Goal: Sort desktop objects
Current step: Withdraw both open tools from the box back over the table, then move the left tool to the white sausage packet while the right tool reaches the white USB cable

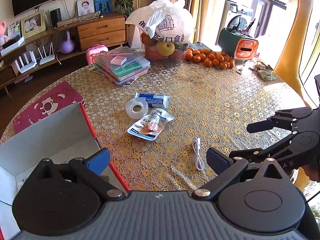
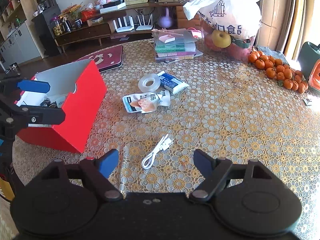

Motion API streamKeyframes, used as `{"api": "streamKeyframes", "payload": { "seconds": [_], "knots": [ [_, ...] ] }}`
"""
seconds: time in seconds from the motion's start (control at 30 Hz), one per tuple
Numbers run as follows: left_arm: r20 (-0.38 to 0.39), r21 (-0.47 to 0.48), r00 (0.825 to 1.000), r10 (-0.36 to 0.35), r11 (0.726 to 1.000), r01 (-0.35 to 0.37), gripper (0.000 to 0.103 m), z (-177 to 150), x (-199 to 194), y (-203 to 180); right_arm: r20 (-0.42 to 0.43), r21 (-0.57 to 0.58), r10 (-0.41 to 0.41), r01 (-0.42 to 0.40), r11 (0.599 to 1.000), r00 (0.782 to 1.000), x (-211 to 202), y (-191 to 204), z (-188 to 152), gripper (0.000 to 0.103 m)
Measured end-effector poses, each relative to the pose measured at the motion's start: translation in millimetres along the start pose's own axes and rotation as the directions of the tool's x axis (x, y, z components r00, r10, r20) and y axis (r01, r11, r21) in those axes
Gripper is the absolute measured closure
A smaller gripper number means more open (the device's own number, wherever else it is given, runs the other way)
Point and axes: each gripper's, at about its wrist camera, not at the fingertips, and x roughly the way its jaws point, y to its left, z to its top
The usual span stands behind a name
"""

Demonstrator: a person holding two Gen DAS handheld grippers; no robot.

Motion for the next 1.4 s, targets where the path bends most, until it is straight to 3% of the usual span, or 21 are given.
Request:
{"api": "streamKeyframes", "payload": {
  "seconds": [0.53, 0.6, 0.87, 1.1, 1.4],
  "knots": [
    [-0.034, 0.017, 0.999, -0.005, 1.000, 0.005, 0.000, 22, 43, -9, -0.031, 0.012, -0.003, 0.004, 1.000, 1.000, 29, -5, -3, 0.023],
    [-0.063, -0.009, 0.998, -0.005, 1.000, 0.005, 0.000, 27, 52, -8, -0.030, 0.013, -0.006, 0.007, 1.000, 1.000, 32, -6, -2, 0.023],
    [-0.065, -0.063, 0.997, 0.031, 0.997, -0.035, 0.000, 48, 76, -7, -0.043, 0.013, -0.005, 0.005, 1.000, 0.999, 46, -11, -1, 0.023],
    [-0.111, -0.089, 0.994, 0.022, 0.995, -0.032, 0.000, 60, 101, -9, -0.047, 0.016, 0.008, -0.007, 1.000, 0.999, 54, -12, 2, 0.024],
    [-0.168, -0.059, 0.985, 0.026, 0.998, -0.037, 0.000, 64, 139, -14, -0.059, 0.018, 0.015, -0.014, 1.000, 0.998, 68, -13, 4, 0.024]
  ]
}}
